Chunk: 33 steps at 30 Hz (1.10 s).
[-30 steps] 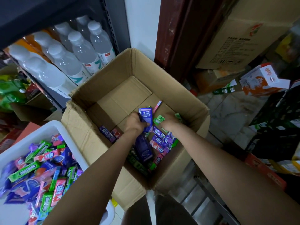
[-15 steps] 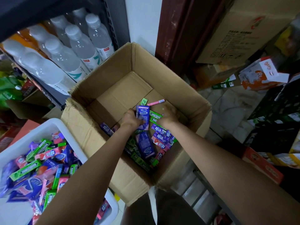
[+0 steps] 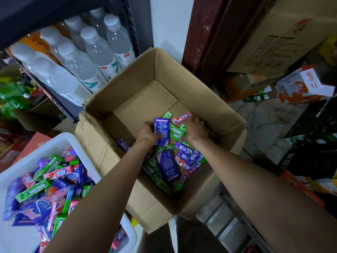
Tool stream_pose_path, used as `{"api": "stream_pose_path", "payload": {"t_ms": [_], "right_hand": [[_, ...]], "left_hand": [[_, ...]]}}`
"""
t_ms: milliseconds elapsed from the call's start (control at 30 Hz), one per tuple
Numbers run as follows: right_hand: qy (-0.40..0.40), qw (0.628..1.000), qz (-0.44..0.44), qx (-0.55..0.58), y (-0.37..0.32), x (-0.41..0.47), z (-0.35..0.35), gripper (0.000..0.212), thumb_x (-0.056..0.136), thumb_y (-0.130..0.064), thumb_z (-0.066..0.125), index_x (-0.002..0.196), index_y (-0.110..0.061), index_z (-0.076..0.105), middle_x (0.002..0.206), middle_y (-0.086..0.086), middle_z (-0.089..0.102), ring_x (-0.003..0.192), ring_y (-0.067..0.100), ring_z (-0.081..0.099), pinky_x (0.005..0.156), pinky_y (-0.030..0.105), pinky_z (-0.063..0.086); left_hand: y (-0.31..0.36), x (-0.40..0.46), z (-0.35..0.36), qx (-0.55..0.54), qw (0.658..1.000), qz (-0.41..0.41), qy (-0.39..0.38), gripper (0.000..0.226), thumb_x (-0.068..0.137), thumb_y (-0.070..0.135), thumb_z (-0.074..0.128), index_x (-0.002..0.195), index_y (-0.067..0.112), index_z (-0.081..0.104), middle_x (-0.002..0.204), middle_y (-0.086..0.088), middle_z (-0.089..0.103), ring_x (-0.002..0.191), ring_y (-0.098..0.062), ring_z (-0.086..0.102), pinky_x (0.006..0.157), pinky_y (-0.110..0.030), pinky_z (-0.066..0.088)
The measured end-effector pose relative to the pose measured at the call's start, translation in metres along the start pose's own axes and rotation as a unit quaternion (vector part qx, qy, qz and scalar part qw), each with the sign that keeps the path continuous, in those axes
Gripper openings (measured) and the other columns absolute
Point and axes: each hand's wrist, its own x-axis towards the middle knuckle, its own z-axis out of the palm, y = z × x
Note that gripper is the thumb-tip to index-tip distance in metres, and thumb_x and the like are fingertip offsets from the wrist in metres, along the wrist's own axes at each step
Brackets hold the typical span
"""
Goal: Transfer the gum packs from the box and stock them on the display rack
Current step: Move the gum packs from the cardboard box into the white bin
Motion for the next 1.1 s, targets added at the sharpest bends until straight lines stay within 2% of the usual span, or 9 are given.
{"api": "stream_pose_path", "payload": {"t_ms": [233,400,567,667,800,900,967,1033,1100], "right_hand": [[0.007,0.998,-0.037,0.059,-0.004,0.008,0.004,0.048,0.077,-0.024,0.076,0.119,-0.008,0.060,0.124,0.014,0.059,0.115,0.028,0.054,0.092,0.032,0.047],[-0.037,0.987,-0.037,0.153,-0.014,0.010,-0.001,0.042,0.082,-0.017,0.072,0.119,-0.004,0.057,0.121,0.018,0.060,0.111,0.030,0.057,0.087,0.034,0.048],[-0.086,0.987,-0.034,0.130,-0.016,0.013,0.004,0.035,0.083,-0.017,0.070,0.112,-0.005,0.054,0.115,0.015,0.061,0.102,0.028,0.060,0.079,0.033,0.048],[-0.101,0.975,-0.027,0.195,-0.013,0.013,0.004,0.043,0.087,-0.015,0.065,0.126,-0.006,0.050,0.127,0.015,0.056,0.109,0.027,0.057,0.089,0.036,0.048],[-0.090,0.959,-0.017,0.268,-0.015,0.012,0.001,0.047,0.092,-0.017,0.058,0.137,-0.009,0.044,0.136,0.015,0.050,0.119,0.027,0.051,0.087,0.029,0.042],[-0.107,0.928,0.018,0.357,-0.020,0.007,0.002,0.042,0.097,-0.020,0.049,0.136,-0.008,0.042,0.137,0.014,0.048,0.118,0.026,0.051,0.093,0.034,0.042],[-0.125,0.892,0.040,0.432,-0.026,0.002,0.003,0.033,0.099,-0.021,0.044,0.129,-0.006,0.046,0.130,0.014,0.054,0.101,0.022,0.058,0.081,0.032,0.047],[-0.126,0.871,0.040,0.473,-0.029,-0.002,-0.001,0.035,0.099,-0.023,0.045,0.129,-0.005,0.045,0.126,0.014,0.058,0.096,0.024,0.063,0.074,0.031,0.052],[-0.122,0.861,0.023,0.494,-0.028,-0.006,-0.007,0.036,0.098,-0.024,0.048,0.127,-0.004,0.047,0.122,0.015,0.060,0.098,0.026,0.064,0.087,0.039,0.053]], "left_hand": [[-0.001,0.002,-0.004,0.002,1.000,0.020,-0.008,0.050,0.084,0.007,0.068,0.128,0.004,0.044,0.130,-0.014,0.056,0.121,-0.026,0.052,0.095,-0.035,0.042],[0.001,0.002,-0.002,-0.048,0.999,-0.009,-0.012,0.050,0.084,0.005,0.067,0.128,0.005,0.043,0.130,-0.014,0.055,0.119,-0.028,0.053,0.099,-0.041,0.045],[0.002,0.003,0.001,-0.104,0.993,-0.034,-0.039,0.053,0.082,-0.001,0.067,0.129,0.005,0.043,0.126,-0.015,0.058,0.114,-0.028,0.057,0.097,-0.045,0.047],[0.002,0.004,0.001,-0.125,0.991,-0.033,-0.045,0.051,0.082,-0.002,0.067,0.127,0.006,0.044,0.125,-0.015,0.058,0.113,-0.028,0.057,0.094,-0.043,0.049],[0.004,0.004,0.001,-0.172,0.984,-0.033,-0.046,0.046,0.083,-0.003,0.065,0.123,0.008,0.045,0.125,-0.013,0.057,0.109,-0.028,0.059,0.084,-0.039,0.052],[0.006,0.004,0.000,-0.216,0.975,-0.039,-0.046,0.039,0.085,-0.004,0.063,0.116,0.010,0.043,0.125,-0.016,0.057,0.095,-0.024,0.059,0.065,-0.036,0.054],[0.006,0.003,-0.002,-0.249,0.966,-0.042,-0.050,0.033,0.087,-0.001,0.061,0.110,0.011,0.041,0.123,-0.015,0.059,0.084,-0.022,0.061,0.054,-0.033,0.055],[0.007,0.002,-0.006,-0.283,0.957,-0.039,-0.055,0.030,0.088,0.000,0.060,0.109,0.011,0.040,0.117,-0.013,0.061,0.077,-0.017,0.063,0.051,-0.032,0.056],[0.008,-0.002,-0.010,-0.309,0.948,-0.028,-0.068,0.031,0.089,0.001,0.059,0.112,0.011,0.041,0.108,-0.008,0.061,0.075,-0.016,0.063,0.054,-0.031,0.057]]}}
